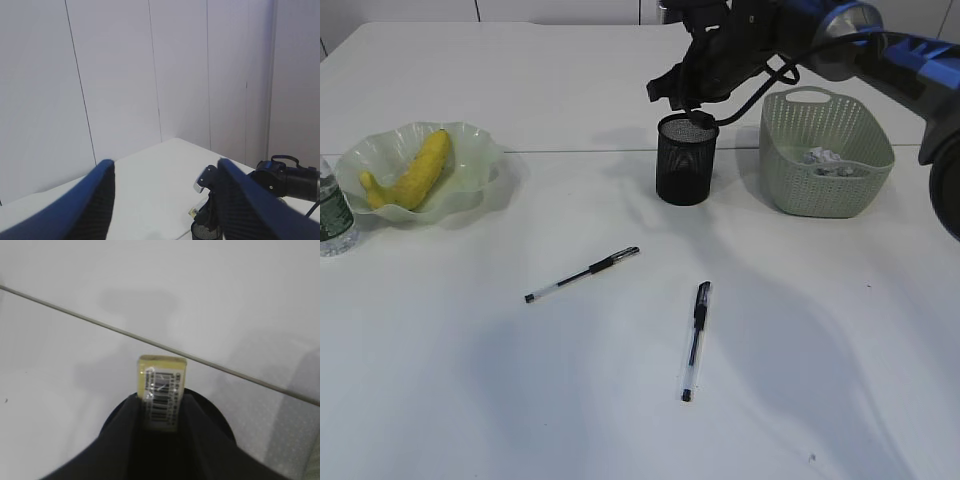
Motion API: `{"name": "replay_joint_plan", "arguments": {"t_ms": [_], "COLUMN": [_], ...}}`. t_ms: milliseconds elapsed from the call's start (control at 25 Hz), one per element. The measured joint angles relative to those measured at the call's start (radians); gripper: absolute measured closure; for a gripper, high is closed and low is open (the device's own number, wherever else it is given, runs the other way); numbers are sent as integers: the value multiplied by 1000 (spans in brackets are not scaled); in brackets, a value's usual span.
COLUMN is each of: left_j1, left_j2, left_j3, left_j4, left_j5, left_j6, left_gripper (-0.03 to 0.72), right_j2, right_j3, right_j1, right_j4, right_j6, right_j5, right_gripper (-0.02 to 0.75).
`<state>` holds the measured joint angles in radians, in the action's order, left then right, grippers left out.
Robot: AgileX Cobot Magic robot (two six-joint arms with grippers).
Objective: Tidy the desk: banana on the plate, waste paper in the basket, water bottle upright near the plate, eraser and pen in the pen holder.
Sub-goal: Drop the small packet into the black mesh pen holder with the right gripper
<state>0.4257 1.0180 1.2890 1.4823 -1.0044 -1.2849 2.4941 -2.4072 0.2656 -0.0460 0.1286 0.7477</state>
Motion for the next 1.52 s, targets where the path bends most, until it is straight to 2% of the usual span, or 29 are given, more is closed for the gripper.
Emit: {"name": "replay_joint_plan", "arguments": {"t_ms": [960, 1520], "left_j1": [0, 0], "left_j2": [0, 0], "left_j3": [0, 0], "left_j4": [0, 0], "left_j5": [7, 12], "left_j6": [0, 0], "left_gripper": [245, 245], "right_j2": [46, 46], "right_j3": [-1, -1], "right_j1": [-14, -14], "right_j4": [-2, -8], "right_j6": [-13, -32], "right_j5": [32, 33], "right_gripper": [575, 522]}}
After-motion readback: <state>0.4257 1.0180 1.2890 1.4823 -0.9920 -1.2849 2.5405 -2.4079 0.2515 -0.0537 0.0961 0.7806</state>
